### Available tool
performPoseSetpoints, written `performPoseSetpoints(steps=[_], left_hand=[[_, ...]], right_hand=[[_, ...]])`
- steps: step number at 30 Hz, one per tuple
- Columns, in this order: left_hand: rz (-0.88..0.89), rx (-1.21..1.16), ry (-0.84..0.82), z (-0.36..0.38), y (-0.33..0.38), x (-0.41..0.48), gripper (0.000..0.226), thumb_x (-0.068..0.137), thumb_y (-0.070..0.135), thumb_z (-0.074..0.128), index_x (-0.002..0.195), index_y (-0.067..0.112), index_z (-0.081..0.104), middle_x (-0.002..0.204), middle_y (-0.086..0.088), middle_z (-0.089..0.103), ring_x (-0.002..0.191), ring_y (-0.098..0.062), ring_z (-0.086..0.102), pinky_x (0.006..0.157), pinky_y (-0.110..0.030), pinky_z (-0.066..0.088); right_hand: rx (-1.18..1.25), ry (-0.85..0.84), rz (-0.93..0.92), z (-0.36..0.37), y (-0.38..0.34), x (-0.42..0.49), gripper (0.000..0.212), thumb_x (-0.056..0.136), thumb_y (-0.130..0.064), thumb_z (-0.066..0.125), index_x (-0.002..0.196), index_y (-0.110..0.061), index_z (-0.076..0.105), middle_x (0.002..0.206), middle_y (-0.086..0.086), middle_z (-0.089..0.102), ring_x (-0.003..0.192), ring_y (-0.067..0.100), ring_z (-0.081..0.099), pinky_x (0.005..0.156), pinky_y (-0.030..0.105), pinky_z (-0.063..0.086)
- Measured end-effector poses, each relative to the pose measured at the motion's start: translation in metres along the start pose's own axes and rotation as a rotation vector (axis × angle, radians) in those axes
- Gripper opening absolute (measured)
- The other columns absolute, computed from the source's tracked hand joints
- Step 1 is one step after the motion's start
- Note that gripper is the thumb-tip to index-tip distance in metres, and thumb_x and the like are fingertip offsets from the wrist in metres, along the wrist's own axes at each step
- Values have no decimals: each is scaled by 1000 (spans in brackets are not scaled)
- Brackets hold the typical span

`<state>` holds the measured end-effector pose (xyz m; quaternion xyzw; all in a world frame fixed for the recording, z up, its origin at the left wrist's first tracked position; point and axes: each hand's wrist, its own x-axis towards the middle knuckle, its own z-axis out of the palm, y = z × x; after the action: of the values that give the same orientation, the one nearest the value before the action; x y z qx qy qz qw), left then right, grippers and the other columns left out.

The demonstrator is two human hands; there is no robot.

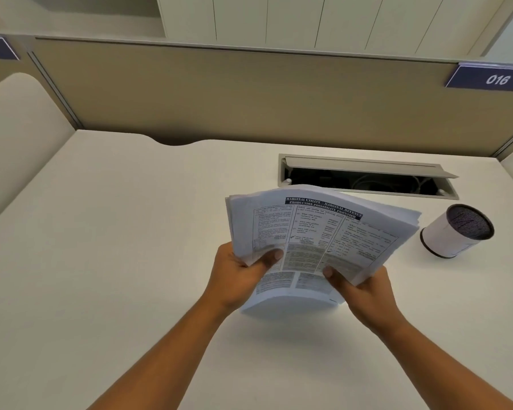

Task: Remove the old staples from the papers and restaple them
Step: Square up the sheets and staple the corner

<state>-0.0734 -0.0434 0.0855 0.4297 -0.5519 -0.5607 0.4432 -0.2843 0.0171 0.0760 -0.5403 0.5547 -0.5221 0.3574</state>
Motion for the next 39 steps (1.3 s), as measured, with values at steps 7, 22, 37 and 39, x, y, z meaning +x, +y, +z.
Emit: performPoseSetpoints(steps=[7,22,37,39], left_hand=[[-29,-37,14,5,-8,-4,32,81,27,69,109,43,71,111,12,75,103,-17,71,84,-42,61],[-35,-242,42,-2,14,17,23,85,22,64,107,16,71,103,-5,78,94,-26,75,73,-38,62],[-301,-175,116,-10,-48,31,23,97,29,57,104,13,71,100,-5,78,92,-23,75,79,-39,61],[-301,-193,169,-13,-57,32,19,97,26,58,102,12,71,99,-6,78,91,-24,75,78,-39,61]], right_hand=[[8,35,50,3,5,-2,37,88,-30,66,104,-63,64,111,-28,69,106,1,65,81,21,58],[38,-109,260,-15,10,-6,25,82,-19,65,107,-18,72,100,-3,78,92,17,75,71,28,61],[78,71,499,-3,50,-17,22,97,-23,56,105,-11,72,95,8,78,85,29,76,79,49,60],[47,54,530,-2,54,-18,24,97,-25,55,100,-9,73,91,9,79,82,29,76,79,49,60]])
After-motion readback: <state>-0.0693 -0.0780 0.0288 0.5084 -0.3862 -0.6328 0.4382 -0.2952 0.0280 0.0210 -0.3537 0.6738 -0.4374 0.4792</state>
